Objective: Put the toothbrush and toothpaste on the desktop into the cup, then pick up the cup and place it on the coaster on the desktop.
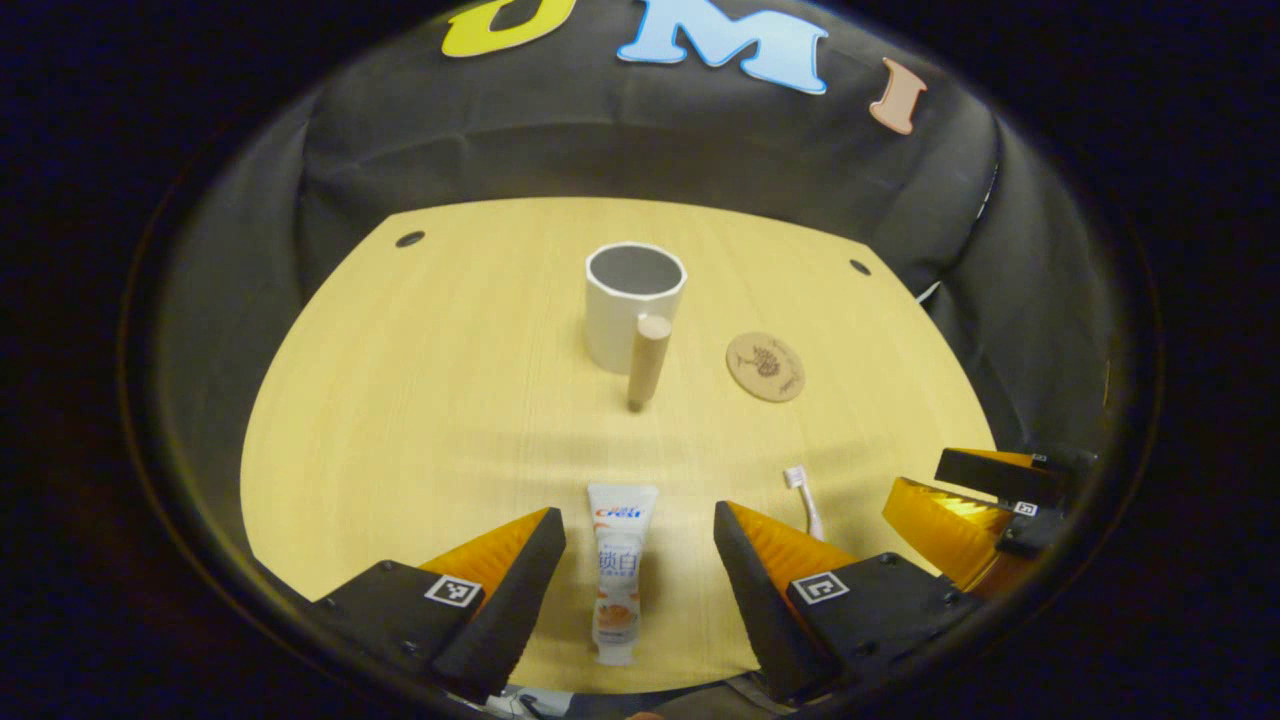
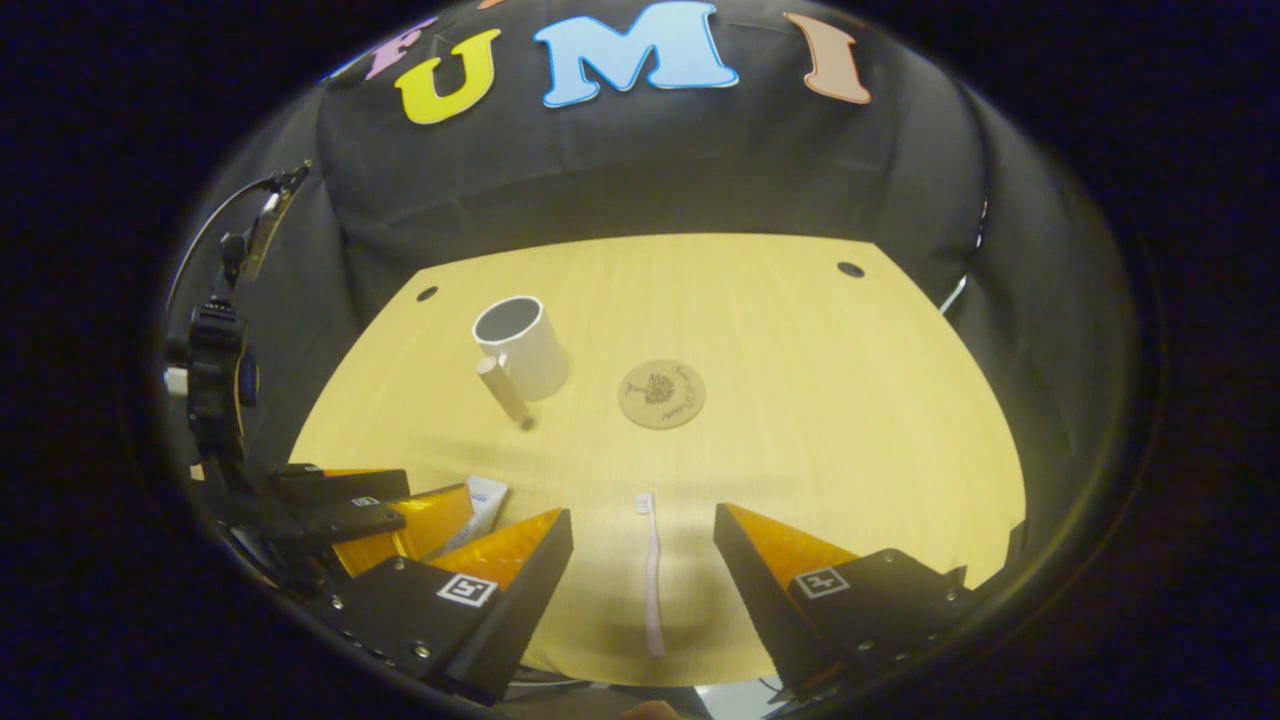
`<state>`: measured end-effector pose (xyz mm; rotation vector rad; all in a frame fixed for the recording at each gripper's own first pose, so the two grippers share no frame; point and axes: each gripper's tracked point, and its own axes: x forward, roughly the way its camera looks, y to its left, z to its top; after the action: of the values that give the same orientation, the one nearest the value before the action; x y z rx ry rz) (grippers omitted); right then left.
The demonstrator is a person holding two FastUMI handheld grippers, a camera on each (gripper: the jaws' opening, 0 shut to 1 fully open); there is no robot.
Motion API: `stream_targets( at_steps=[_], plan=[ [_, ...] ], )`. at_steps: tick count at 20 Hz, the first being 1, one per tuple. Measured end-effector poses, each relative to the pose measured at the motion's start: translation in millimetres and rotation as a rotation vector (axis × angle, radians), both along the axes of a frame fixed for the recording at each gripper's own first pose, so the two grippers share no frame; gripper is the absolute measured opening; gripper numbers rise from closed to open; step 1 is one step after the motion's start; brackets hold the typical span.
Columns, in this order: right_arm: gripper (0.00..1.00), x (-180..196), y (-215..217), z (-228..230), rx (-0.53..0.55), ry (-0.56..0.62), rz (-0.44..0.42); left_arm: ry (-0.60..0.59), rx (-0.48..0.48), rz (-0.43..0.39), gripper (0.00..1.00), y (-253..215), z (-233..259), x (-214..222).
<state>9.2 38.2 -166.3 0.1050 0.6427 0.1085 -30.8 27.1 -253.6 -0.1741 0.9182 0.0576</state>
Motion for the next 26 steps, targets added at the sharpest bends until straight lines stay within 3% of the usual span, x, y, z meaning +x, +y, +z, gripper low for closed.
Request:
stream_targets(
  at_steps=[5, 7, 11, 17, 18, 20, 23, 24, 26],
  plan=[
    [0.92, -5, 6, -35, 0.023, 0.146, 0.008, 0.205, -0.071, 0.015, 0.96, -8, -43, -23],
    [0.92, -5, 6, -47, 0.022, 0.191, 0.005, 0.241, -0.073, 0.012, 1.0, -5, -49, -31],
    [0.92, -9, 6, -70, -0.009, 0.297, 0.016, 0.302, -0.082, -0.003, 0.95, -5, -56, -35],
    [0.92, -13, 16, -96, -0.068, 0.424, 0.065, 0.374, -0.09, -0.007, 0.98, -1, -68, -40],
    [0.91, -10, 15, -99, -0.074, 0.429, 0.06, 0.382, -0.092, -0.007, 1.0, -2, -71, -40],
    [0.78, -8, 17, -105, -0.078, 0.459, 0.062, 0.394, -0.096, -0.008, 0.98, -2, -73, -41],
    [0.78, -5, 15, -112, -0.096, 0.488, 0.064, 0.411, -0.108, -0.012, 0.85, -5, -76, -41],
    [0.74, -5, 14, -114, -0.101, 0.498, 0.066, 0.415, -0.112, -0.015, 0.82, -6, -77, -41],
    [0.67, -5, 14, -118, -0.106, 0.518, 0.071, 0.423, -0.116, -0.019, 0.87, -7, -78, -41]
  ],
)
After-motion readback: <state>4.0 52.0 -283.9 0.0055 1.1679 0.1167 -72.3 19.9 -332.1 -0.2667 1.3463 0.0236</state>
